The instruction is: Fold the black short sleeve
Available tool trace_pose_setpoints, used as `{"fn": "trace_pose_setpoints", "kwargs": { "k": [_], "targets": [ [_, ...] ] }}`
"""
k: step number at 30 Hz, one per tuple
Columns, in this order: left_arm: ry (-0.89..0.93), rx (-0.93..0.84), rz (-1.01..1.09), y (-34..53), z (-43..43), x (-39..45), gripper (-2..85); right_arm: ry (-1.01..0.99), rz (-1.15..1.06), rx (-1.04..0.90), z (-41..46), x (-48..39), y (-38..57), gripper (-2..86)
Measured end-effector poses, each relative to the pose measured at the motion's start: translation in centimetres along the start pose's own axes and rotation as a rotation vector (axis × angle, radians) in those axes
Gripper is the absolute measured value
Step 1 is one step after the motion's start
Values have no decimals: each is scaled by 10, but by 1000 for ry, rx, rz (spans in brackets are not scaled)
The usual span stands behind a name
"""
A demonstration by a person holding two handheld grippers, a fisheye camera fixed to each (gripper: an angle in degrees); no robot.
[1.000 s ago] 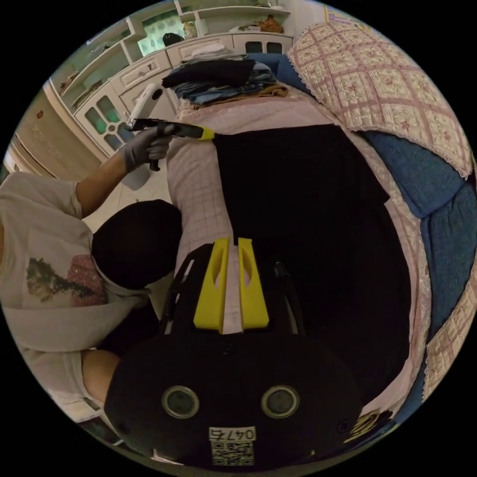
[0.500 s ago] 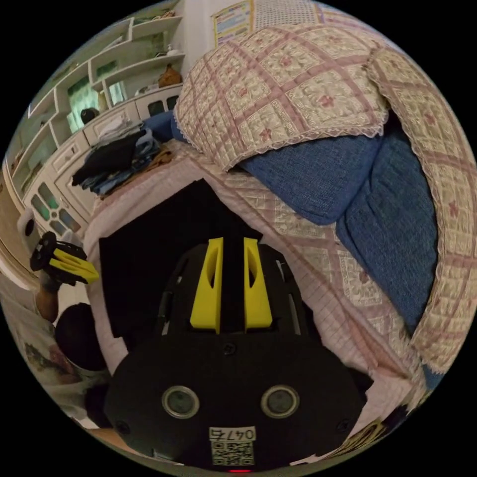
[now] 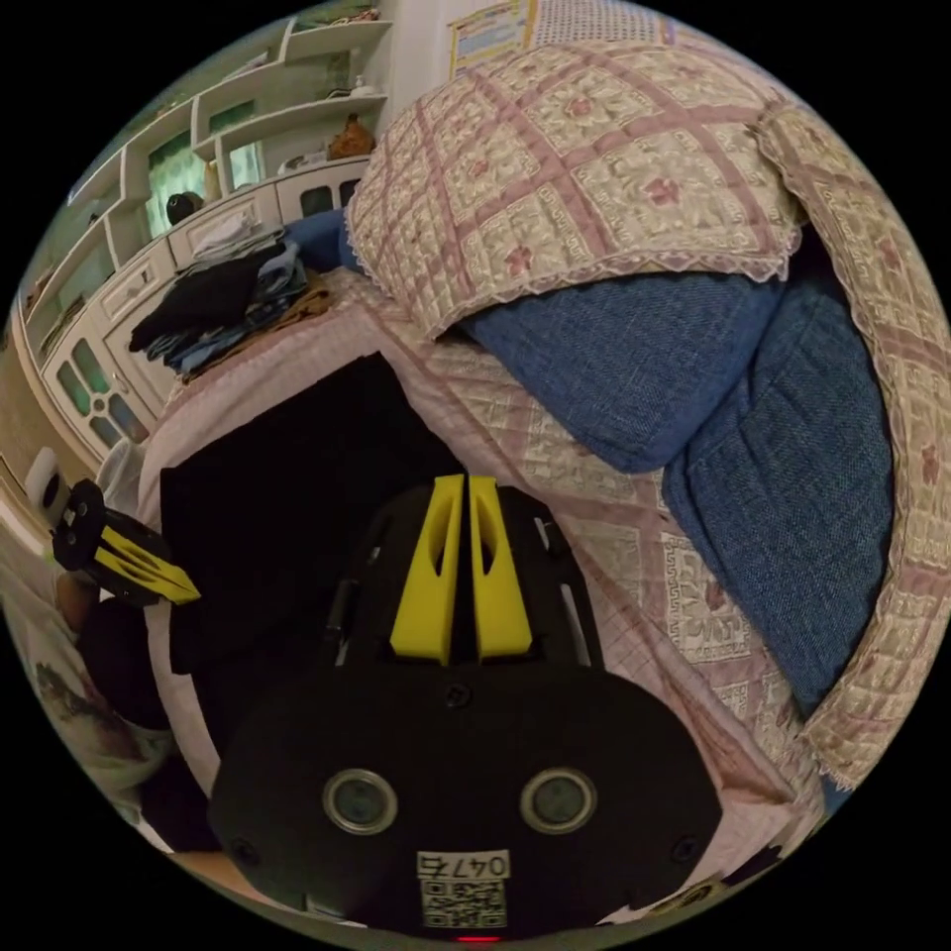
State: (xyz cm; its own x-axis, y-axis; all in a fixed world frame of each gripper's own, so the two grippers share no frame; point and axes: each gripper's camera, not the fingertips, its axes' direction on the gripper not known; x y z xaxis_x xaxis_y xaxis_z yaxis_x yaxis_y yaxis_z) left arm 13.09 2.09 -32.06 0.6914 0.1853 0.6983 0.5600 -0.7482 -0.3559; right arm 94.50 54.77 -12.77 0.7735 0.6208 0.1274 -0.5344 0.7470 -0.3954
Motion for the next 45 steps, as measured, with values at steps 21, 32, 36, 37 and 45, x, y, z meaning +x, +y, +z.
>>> {"fn": "trace_pose_setpoints", "kwargs": {
  "k": [21,32,36,37,45],
  "targets": [
    [32,152,-48,-71,-135,97,-10,116,1158,498,-368,27,435,81],
    [256,411,-55,-85,-175,186,-9,-99,1498,570,-370,53,535,71],
    [296,403,-90,-79,-158,184,-9,-77,1537,578,-381,48,542,75],
    [316,395,-98,-80,-156,182,-9,-70,1536,565,-386,45,541,80],
    [425,450,-156,-80,-153,155,-9,-55,1611,584,-391,32,544,57]
  ]
}}
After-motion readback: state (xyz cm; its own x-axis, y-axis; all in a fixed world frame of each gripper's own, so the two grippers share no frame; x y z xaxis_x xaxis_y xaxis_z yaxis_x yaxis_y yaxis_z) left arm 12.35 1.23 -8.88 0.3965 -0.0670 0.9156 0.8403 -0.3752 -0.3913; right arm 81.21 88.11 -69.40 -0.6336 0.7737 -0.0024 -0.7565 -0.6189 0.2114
